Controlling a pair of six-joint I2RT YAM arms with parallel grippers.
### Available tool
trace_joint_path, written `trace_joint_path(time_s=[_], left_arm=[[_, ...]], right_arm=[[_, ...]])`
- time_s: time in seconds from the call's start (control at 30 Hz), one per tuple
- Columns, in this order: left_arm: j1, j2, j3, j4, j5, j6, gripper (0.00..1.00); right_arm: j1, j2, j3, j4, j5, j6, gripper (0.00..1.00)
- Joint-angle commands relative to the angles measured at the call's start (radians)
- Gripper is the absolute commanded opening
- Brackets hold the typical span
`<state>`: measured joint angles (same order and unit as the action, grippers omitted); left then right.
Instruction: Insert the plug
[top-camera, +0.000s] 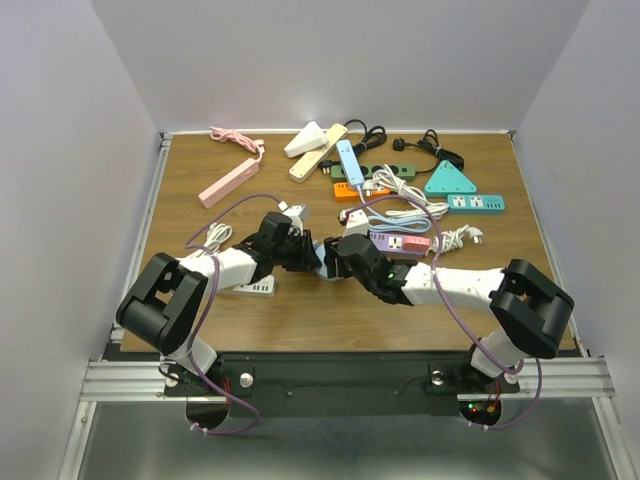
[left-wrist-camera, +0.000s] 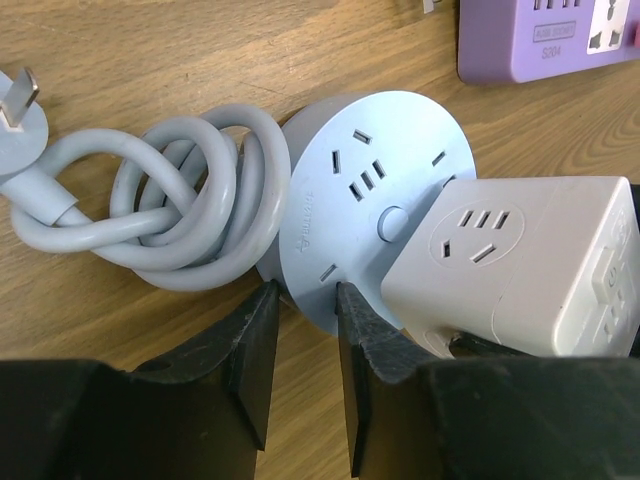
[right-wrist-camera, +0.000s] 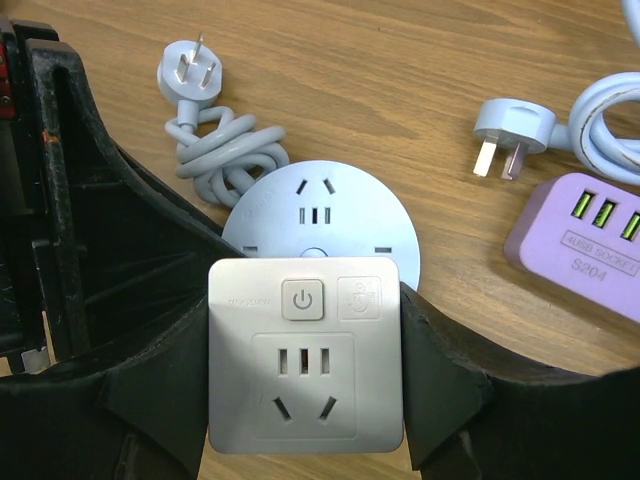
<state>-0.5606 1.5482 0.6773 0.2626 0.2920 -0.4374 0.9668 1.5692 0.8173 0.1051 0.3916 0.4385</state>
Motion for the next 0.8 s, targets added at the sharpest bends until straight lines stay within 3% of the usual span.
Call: trace_joint_path(time_s=[0.0,0.1,0.23,0.77], left_arm=[[0.004,0.082,0.008,-0.026,-0.05,0.062,0.12],[0.005,0.087,0.014,-0.028,-0.048,0.065,0.04],[0.011,0.089,0.018,-0.028,-0.047,0.071,0.0],[0.028,0.092,0.03,-0.037,-0.025,0.085,0.0]], right_arm=[[0.096,0.141,-0.09,-0.314,-0.185,0.088,0.0],[0.115,0.166,-0.087,-0.315,-0.181,0.111,0.0],[0.141,0.187,-0.09,-0.323,-0.168,0.13,0.0],[0.204,0.239,-0.119,-0.341,-0.161,0.255,0.0]])
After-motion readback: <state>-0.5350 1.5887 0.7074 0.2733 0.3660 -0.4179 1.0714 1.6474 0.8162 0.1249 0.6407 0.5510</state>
